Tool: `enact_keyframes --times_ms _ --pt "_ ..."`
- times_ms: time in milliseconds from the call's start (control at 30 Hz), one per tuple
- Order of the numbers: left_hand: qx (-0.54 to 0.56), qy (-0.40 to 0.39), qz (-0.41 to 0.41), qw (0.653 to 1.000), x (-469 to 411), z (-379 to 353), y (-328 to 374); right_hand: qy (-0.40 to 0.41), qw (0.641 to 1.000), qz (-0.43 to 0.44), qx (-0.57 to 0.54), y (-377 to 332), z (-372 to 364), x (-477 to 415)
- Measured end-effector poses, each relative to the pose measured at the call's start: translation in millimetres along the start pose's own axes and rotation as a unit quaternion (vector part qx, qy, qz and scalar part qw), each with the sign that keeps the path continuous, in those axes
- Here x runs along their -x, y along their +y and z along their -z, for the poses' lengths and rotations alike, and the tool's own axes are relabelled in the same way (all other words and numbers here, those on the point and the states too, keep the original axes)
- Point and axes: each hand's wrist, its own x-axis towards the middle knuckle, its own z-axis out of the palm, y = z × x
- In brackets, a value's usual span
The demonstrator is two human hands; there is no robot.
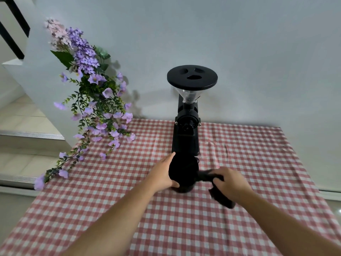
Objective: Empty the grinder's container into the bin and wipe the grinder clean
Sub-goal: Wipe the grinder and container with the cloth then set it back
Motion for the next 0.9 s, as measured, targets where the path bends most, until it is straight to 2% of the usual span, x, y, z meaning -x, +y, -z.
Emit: enact_keyframes --times_ms 67,133,167,233,300,400,467,533,600,667,733,833,900 --pt "0.008 -0.017 -0.003 1.000 -2 5 1 0.088 0.996 0.016 -0.001 1 8 -4" --pt "0.001 -0.032 -0.004 0.999 -5 10 2 0.172 0.980 0.046 0.092 2 7 -10" --pt "-0.003 -0.037 -0.005 0.999 -6 12 3 0.187 0.972 0.054 0.128 2 3 -13" --pt "-0.007 -0.041 -0.009 0.999 -8 13 3 0.154 0.971 0.044 0.175 5 -8 -15" --pt "-0.011 -0.041 -0.006 0.999 -7 12 0 0.067 0.968 0.011 0.240 14 -24 -14" --pt "-0.010 -0.035 0.005 0.999 -5 7 -5 -0.055 0.937 -0.016 0.345 30 -39 -8" --pt "-0.009 -0.030 0.006 0.999 -3 5 -8 -0.072 0.930 -0.017 0.360 33 -39 -7" --pt "-0.007 -0.024 0.007 1.000 -1 3 -9 -0.051 0.930 -0.010 0.363 28 -31 -10" --pt "0.006 -0.011 0.012 1.000 3 0 -11 0.010 0.936 0.003 0.353 17 -20 -15" --pt "0.018 0.013 0.013 1.000 8 -4 -13 0.079 0.950 0.016 0.300 4 -12 -20" --pt "0.033 0.039 0.007 0.999 13 -7 -15 0.113 0.967 0.028 0.227 -8 -7 -27" --pt "0.103 0.077 0.014 0.992 19 -12 -20 0.110 0.985 0.041 0.124 -20 -4 -37" --pt "0.171 0.093 0.049 0.980 22 -14 -25 0.070 0.996 0.034 0.049 -26 -3 -43"
